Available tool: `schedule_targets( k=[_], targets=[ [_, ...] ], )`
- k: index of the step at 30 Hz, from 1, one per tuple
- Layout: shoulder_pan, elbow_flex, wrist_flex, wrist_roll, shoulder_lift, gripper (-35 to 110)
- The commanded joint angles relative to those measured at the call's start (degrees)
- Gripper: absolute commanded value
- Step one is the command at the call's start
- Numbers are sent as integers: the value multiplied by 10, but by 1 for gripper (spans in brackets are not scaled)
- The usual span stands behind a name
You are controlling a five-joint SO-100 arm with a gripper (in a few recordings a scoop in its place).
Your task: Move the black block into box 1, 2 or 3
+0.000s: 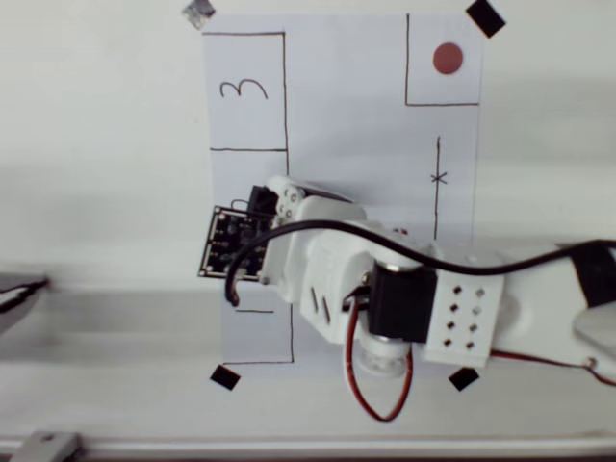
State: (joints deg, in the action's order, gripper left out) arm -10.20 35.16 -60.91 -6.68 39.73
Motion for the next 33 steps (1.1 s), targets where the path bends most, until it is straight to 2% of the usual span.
schedule_targets(
  k=[1,10,22,33],
  targets=[
    [-1,-73,-1,-6,4,0],
    [-3,-101,2,8,-33,1],
    [-5,-101,4,14,-41,19],
    [0,-67,2,0,-8,22]
  ],
)
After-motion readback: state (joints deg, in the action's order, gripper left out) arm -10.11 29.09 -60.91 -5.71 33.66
